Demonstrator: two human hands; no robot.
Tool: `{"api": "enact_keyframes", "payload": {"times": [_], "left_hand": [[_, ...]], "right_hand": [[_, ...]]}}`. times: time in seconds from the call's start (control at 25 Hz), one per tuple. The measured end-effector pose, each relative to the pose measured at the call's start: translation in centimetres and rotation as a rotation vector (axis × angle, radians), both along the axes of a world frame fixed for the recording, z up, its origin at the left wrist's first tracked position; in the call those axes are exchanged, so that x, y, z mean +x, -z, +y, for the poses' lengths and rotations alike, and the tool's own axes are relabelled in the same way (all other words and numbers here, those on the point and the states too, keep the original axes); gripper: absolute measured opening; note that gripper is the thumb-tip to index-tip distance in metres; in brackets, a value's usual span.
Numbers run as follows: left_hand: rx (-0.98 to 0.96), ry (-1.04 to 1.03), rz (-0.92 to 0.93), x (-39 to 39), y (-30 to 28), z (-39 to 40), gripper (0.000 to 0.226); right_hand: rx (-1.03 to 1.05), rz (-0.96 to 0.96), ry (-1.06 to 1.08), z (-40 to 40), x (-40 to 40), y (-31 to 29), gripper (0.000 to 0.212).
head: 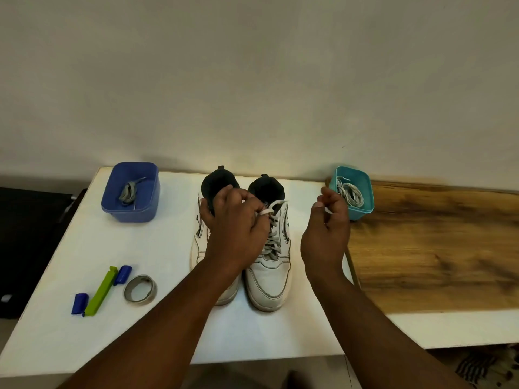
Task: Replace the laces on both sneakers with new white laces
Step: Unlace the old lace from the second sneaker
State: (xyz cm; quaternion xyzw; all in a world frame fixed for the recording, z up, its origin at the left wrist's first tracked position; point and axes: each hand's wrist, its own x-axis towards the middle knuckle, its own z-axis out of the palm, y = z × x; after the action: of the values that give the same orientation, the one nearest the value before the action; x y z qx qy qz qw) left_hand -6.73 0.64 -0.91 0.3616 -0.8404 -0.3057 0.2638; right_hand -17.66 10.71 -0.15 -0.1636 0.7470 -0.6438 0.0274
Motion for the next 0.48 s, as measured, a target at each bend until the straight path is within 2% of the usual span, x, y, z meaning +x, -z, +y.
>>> {"api": "enact_keyframes", "payload": {"times": [0.12, 0.2, 0.24, 0.28, 0.32, 0.36, 0.4, 0.48], "left_hand": [[0.139, 0.029, 0.26, 0.5, -1.2, -0.7, 0.015], [0.195, -0.037, 0.46, 1.4, -1.8, -1.4, 0.024], [0.173, -0.094, 0.484, 1.9, -1.9, -1.6, 0.029], [0.103, -0.144, 0.433, 2.4, -1.9, -1.8, 0.031], [-0.012, -0.163, 0.288, 2.7, -1.9, -1.8, 0.029], [-0.132, -0.126, 0.09, 2.8, -1.6, -1.6, 0.027], [-0.214, -0.048, -0.095, 2.7, -1.2, -1.1, 0.035], [-0.299, 0.086, -0.297, 2.2, -0.1, -0.4, 0.05]], "right_hand": [[0.305, 0.13, -0.264, 0.7, 0.1, 1.3, 0.051], [0.546, 0.255, -0.493, 1.0, 0.1, 1.9, 0.063], [0.652, 0.313, -0.562, 1.1, 0.1, 2.1, 0.065], [0.711, 0.347, -0.588, 1.1, 0.2, 2.1, 0.066], [0.726, 0.364, -0.58, 1.1, 0.1, 2.0, 0.063], [0.711, 0.368, -0.56, 1.0, 0.1, 1.8, 0.058], [0.675, 0.365, -0.544, 1.0, 0.0, 1.8, 0.052], [0.596, 0.318, -0.551, 0.9, -0.1, 1.6, 0.039]]}}
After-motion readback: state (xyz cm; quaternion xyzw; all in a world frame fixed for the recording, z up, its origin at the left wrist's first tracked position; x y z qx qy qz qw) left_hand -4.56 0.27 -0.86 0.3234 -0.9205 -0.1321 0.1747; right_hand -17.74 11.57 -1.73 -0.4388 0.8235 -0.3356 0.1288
